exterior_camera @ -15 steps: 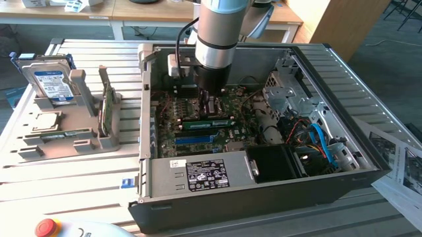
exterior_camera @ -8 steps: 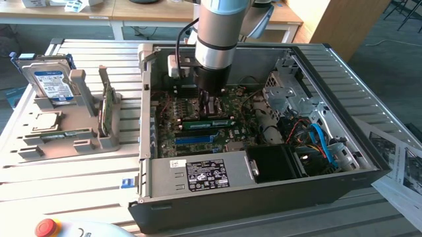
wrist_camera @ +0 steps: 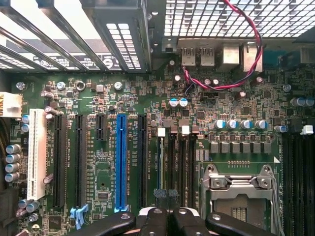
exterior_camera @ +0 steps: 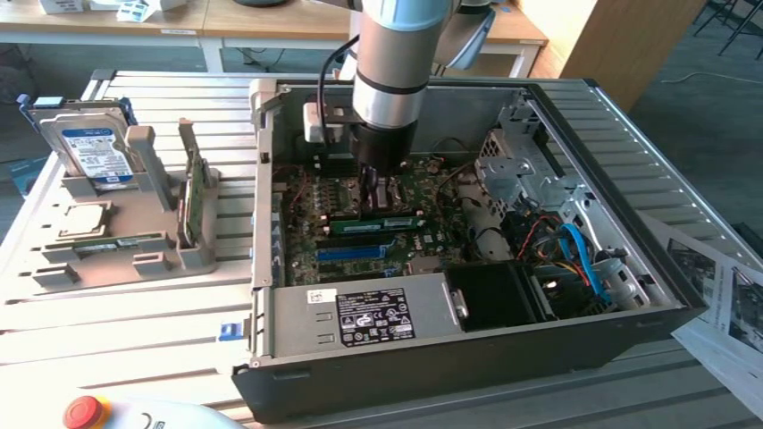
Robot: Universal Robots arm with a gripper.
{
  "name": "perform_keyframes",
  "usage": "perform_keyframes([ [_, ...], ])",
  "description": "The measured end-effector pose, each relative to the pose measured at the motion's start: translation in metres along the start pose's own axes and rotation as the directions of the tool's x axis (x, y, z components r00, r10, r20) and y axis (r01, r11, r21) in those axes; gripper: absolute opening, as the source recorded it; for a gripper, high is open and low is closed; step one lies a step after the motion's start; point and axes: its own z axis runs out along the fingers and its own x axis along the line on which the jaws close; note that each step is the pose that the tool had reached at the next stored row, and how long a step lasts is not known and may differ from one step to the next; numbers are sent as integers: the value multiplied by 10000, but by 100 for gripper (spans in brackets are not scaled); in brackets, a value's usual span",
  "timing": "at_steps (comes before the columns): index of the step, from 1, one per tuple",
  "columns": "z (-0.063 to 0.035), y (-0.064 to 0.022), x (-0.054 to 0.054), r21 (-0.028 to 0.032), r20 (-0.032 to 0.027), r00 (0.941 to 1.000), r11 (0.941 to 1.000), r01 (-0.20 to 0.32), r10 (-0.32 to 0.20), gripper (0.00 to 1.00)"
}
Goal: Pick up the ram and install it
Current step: 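Press down the ram until it locks into place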
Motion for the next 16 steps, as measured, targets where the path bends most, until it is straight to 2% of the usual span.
perform_keyframes([
  [16, 28, -1, 0, -1, -1, 10000, 10000, 0, 0, 11],
])
